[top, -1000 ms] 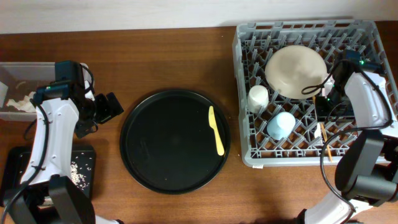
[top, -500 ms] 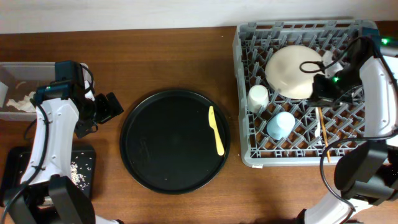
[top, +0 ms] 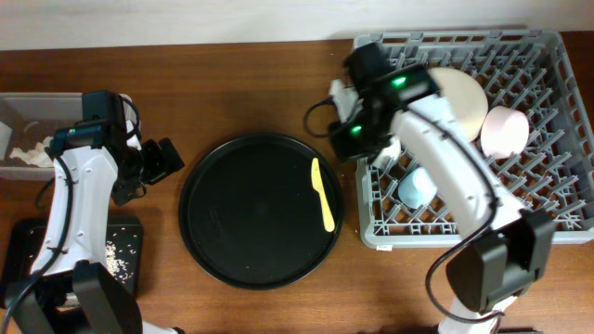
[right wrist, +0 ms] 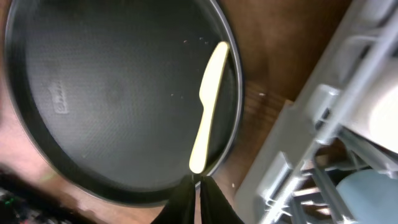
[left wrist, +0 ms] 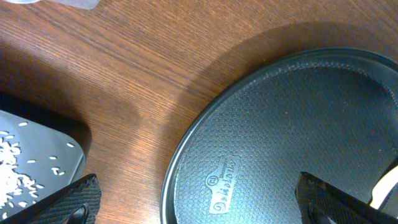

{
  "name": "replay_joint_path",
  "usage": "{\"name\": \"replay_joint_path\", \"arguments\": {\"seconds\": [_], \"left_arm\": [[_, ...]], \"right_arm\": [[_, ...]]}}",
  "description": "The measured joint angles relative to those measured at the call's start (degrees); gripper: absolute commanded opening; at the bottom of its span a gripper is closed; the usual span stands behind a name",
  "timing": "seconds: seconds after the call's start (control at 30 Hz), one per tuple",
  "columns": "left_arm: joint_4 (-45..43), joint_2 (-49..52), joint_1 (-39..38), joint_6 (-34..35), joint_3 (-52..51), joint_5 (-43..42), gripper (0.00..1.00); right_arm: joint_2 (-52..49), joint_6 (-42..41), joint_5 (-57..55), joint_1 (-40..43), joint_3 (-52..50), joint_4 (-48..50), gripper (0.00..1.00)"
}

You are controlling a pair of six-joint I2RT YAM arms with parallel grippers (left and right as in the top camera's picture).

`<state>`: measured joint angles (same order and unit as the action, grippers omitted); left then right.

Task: Sort waste into correct bins and load items into the dishwasher rack
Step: 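Move the right gripper back to the yellow knife on the tray, then grasp the yellow plastic knife with the right gripper and lift it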

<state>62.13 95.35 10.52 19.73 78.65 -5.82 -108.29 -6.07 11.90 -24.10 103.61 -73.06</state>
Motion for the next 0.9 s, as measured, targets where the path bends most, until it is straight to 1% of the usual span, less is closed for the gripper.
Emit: {"name": "replay_joint_path", "arguments": {"seconds": [0.1, 0.17, 0.2, 0.23, 0.27, 0.33, 0.47, 0.57, 0.7, 0.9], "left_arm": [[0.0, 0.0, 0.0, 0.0, 0.0, 0.0, 0.99], [0.0, 0.0, 0.0, 0.0, 0.0, 0.0, 0.99], [0.0, 0.0, 0.0, 0.0, 0.0, 0.0, 0.99], [-0.1, 0.0, 0.0, 0.0, 0.0, 0.0, 0.99], [0.0, 0.0, 0.0, 0.0, 0.0, 0.0, 0.99], [0.0, 0.0, 0.0, 0.0, 0.0, 0.0, 0.99], [0.0, 0.0, 0.0, 0.0, 0.0, 0.0, 0.99], [0.0, 0.0, 0.0, 0.0, 0.0, 0.0, 0.99], [0.0, 0.0, 0.0, 0.0, 0.0, 0.0, 0.99], [0.0, 0.0, 0.0, 0.0, 0.0, 0.0, 0.99]], "right_arm": [[-0.7, -4.3, -7.1, -6.8, -4.6, 5.5, 0.09], [-1.3, -7.3, -11.2, -9.1, -9.2, 13.6, 0.09], [-2.1, -9.6, -13.3, -9.9, -12.5, 19.8, 0.09], [-2.1, -10.2, -13.6, -10.0, -13.6, 21.9, 0.09], [-2.4, -12.5, -14.9, -10.0, -16.8, 28.1, 0.09], [-2.4, -16.0, -17.6, -10.0, -21.3, 36.1, 0.1], [-2.5, -19.0, -22.0, -10.0, -28.0, 44.9, 0.14], [-2.6, -19.5, -23.5, -10.0, -30.1, 48.8, 0.14], [-4.0, -20.3, -24.6, -10.0, -30.6, 49.1, 0.14], [-5.0, -26.5, -24.5, -10.0, -30.7, 48.6, 0.15]]}}
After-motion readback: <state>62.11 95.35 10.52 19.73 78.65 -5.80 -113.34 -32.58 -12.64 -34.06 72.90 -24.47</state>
